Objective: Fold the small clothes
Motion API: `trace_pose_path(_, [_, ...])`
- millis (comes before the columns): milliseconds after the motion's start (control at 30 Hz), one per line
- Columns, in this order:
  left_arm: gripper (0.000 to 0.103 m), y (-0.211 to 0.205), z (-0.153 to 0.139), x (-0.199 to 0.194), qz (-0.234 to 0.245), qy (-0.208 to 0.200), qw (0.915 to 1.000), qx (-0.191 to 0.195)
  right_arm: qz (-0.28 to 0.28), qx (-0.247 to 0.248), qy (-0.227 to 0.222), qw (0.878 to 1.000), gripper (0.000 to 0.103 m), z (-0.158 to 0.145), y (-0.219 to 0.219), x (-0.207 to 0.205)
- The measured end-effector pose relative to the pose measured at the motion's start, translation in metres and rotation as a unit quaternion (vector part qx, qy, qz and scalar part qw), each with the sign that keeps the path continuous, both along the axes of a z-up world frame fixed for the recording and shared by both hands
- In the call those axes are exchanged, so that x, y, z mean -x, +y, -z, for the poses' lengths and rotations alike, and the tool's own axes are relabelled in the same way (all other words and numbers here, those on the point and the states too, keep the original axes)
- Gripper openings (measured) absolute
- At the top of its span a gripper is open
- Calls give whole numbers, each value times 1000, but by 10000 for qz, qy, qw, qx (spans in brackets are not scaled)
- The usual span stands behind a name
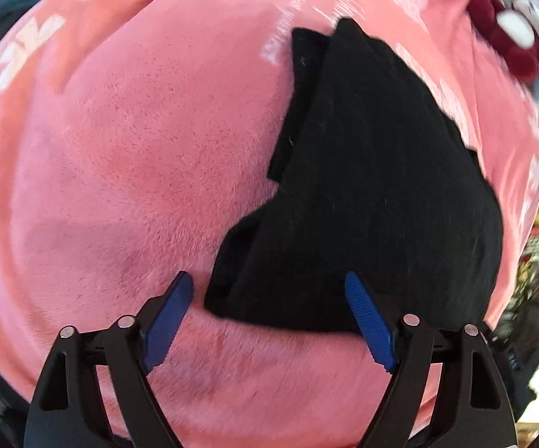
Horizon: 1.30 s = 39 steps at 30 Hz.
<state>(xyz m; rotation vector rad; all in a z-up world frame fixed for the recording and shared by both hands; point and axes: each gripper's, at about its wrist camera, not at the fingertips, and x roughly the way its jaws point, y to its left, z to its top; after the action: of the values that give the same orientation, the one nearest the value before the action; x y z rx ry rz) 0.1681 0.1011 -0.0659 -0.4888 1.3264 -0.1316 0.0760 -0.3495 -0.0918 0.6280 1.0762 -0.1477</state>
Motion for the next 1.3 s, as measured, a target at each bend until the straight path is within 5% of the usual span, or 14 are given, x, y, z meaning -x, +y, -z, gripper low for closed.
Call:
trace_pose_path(67, [58, 0, -4, -2, 21, -215, 9993, 296, -98, 103, 30, 9999, 47, -2, 8, -9])
trace_pose_path(100, [18, -1, -6, -4, 124, -214, 9981, 558, -215, -107, -9, 9997, 10, -7, 9, -13])
trace_pose_path(133, [8, -1, -8, -5, 164, -100, 9964, 821, -212, -266, -97, 9994, 12, -15, 8, -12])
trace_pose_path(333, [4, 17, -78, 25, 601, -431, 9926, 968, -826, 288, -494, 9949, 10, -84, 9, 37])
trace_pose_path(500, [2, 21, -29, 49, 651, 341, 9959, 527, -889, 485, 599, 9931, 13, -4, 6, 63])
trace_pose_path(600, [2, 16, -8, 58, 662, 557, 9958, 310, -686, 613, 546, 9943, 21, -7, 4, 70])
trace_pose_path(700, [3, 10, -45, 53, 799, 51, 9967, 156, -536, 848, 18, 9949, 22, -49, 3, 72])
trace_pose_path(800, [20, -11, -91, 29, 1071, -702, 9912, -344, -696, 1106, -397, 9906, 22, -82, 7, 46])
trace_pose_path(967, [30, -60, -94, -25, 1302, -1062, 9839, -616, -898, 1576, -313, 9829, 22, -71, 12, -24])
trace_pose_path(1100, [31, -62, -56, -57, 1105, -610, 9876, -931, -443, 1764, -166, 9832, 67, -52, -11, -64])
trace_pose_path(1167, [36, -54, -44, -61, 908, -585, 9887, -1037, -365, 1665, -150, 9853, 67, -47, -19, -80])
trace_pose_path(1233, [42, -47, -31, -72, 645, -554, 9907, -1064, -502, 1581, -149, 9860, 48, -42, -21, -94])
trace_pose_path(1267, [41, -46, -28, -74, 625, -573, 9912, -1012, -621, 1576, -78, 9855, 10, -40, -20, -102])
trace_pose_path(1300, [24, -45, -27, -77, 627, -622, 9914, -967, -656, 1614, -160, 9846, 2, -46, -18, -106])
